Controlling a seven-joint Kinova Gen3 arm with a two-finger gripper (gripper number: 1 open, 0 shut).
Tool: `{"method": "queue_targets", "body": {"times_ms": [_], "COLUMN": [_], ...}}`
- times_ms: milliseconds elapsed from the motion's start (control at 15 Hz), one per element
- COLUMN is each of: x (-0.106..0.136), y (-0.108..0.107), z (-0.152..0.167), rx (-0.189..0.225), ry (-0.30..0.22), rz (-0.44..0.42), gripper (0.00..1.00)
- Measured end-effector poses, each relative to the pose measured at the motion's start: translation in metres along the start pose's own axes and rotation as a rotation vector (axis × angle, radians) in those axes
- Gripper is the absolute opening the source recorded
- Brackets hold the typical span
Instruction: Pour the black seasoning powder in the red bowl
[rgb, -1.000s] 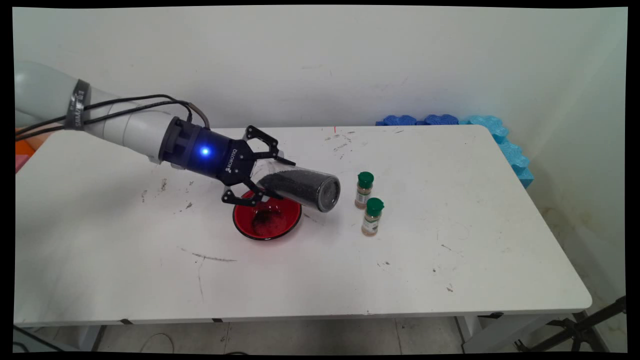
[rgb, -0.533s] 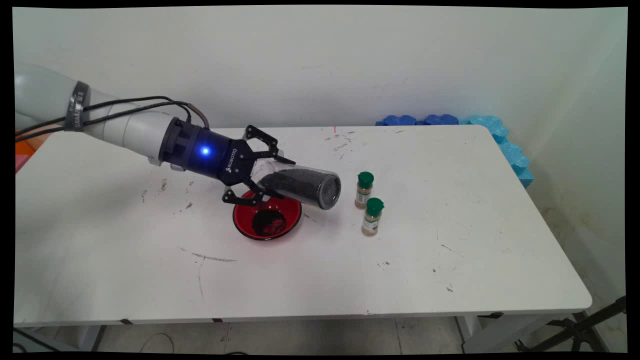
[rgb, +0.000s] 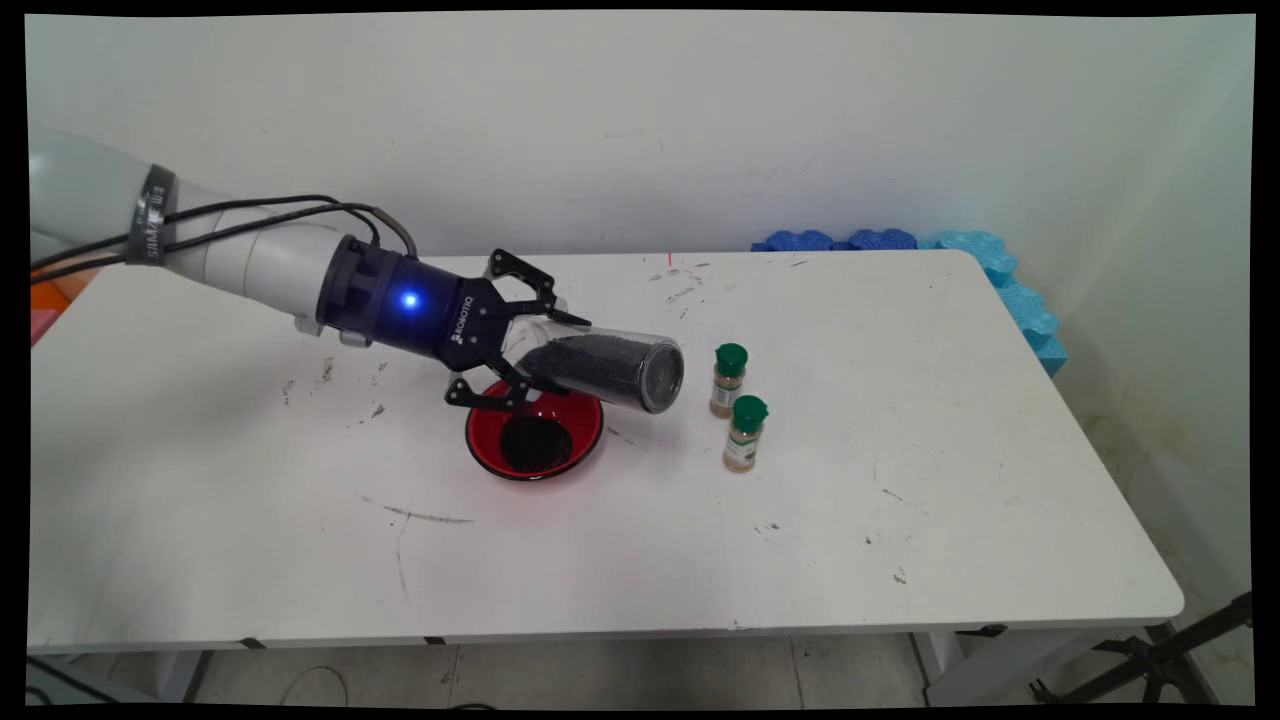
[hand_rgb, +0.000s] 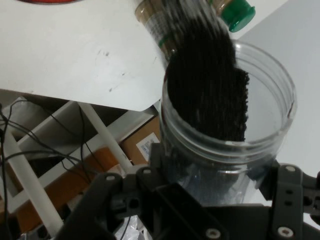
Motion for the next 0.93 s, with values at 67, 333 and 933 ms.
{"method": "queue_targets", "body": {"times_ms": [67,333,933], "x": [-0.0004,-0.0024,-0.0053], "y": [-0.0001,-0.0002,0.0006], "z": [0.0001,0.0007,0.0030], "rx": [-0.003,-0.014,-0.032], "ry": [-0.002,-0.011,-0.031], "rz": [-0.007,-0.031,-0.067], "gripper": [0.00,0.00,0.00]}}
